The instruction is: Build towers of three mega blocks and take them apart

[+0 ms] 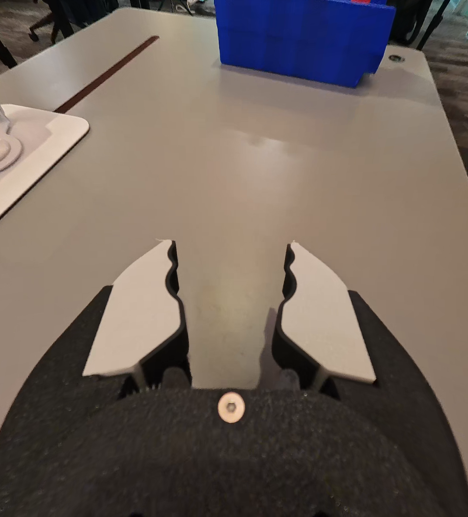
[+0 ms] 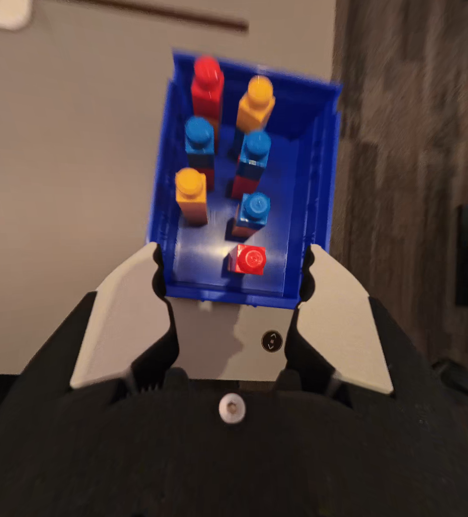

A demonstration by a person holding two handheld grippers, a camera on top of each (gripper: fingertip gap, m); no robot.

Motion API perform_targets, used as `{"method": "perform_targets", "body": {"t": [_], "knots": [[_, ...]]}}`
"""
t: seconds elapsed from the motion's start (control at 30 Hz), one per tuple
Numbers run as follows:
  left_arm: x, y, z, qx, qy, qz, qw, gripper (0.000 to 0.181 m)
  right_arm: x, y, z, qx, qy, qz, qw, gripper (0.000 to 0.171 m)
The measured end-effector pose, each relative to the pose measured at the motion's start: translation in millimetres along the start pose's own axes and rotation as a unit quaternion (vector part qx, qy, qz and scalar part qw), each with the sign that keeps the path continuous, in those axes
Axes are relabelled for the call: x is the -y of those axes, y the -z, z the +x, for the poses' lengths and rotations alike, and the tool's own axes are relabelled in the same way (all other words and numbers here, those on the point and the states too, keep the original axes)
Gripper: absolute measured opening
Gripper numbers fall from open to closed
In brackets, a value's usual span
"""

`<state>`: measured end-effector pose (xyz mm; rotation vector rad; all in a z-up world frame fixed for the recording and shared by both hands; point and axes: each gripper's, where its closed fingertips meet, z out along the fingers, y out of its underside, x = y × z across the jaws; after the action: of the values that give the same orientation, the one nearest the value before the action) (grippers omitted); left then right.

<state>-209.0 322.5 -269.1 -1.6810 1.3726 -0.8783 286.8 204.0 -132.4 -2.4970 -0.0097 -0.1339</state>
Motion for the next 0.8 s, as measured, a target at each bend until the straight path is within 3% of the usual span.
{"method": "perform_targets", "body": {"t": [0.13, 0.23, 0.37, 0.47, 0.63, 0.8], "knots": [[17.2, 6.3, 3.5, 0.004, 0.002, 0.031, 0.999, 0.073, 15.8, 58.9, -47.1, 0.01, 0.032, 0.127, 0.991, 0.09], [46.2, 21.8, 12.4, 0.022, 0.001, 0.066, 0.998, 0.074, 10.2, 74.7, -101.3, 0.061, 0.056, 0.188, 0.979, 0.087], [92.4, 75.5, 30.5, 0.082, 0.0, 0.1, 0.992, 0.071, -9.2, 52.0, -176.2, 0.157, 0.086, 0.195, 0.964, 0.085], [104.5, 136.9, 28.3, 0.156, -0.001, 0.069, 0.985, 0.071, -12.7, 28.4, -225.4, 0.227, 0.101, 0.199, 0.948, 0.083], [55.4, 246.9, -24.0, 0.32, 0.007, -0.081, 0.944, 0.07, -4.7, -0.4, -277.9, 0.301, 0.114, 0.211, 0.923, 0.081], [-18.2, 326.8, -69.7, 0.35, 0.018, -0.231, 0.908, 0.063, 2.5, -20.7, -300.3, 0.325, 0.119, 0.211, 0.914, 0.08]]}}
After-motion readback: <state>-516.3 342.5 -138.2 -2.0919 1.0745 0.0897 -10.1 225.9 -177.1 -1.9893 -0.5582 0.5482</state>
